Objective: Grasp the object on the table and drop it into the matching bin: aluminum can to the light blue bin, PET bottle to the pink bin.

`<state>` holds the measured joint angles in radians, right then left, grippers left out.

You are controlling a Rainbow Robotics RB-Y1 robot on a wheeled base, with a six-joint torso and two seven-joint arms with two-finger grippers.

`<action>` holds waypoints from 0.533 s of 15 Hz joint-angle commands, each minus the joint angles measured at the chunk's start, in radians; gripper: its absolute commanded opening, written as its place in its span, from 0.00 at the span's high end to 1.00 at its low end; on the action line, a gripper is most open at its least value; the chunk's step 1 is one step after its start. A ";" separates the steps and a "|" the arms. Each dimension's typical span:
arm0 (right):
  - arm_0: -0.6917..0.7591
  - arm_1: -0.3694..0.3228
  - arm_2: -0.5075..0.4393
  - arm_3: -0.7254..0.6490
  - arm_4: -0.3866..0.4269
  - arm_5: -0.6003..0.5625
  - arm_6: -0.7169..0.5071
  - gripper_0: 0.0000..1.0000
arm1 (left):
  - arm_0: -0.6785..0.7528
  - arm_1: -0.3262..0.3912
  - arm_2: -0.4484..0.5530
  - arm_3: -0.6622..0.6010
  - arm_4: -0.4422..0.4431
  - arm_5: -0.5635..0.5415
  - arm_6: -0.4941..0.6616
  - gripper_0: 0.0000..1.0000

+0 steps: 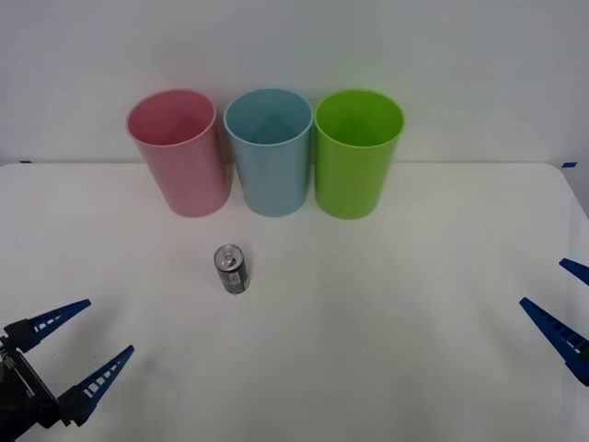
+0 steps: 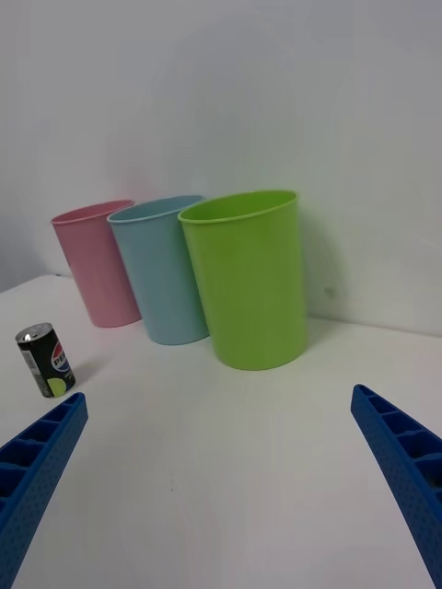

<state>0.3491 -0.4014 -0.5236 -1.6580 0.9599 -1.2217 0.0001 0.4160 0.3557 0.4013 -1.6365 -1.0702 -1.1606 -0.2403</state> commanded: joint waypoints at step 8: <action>0.000 0.000 0.000 0.000 0.000 0.000 0.000 0.00 | -0.171 -0.129 -0.048 0.147 -0.182 0.036 -0.005 0.00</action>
<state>0.3491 -0.4014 -0.5236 -1.6580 0.9599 -1.2217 0.0000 0.2628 0.2314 0.3594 -1.5130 -1.2475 -1.1265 -0.2467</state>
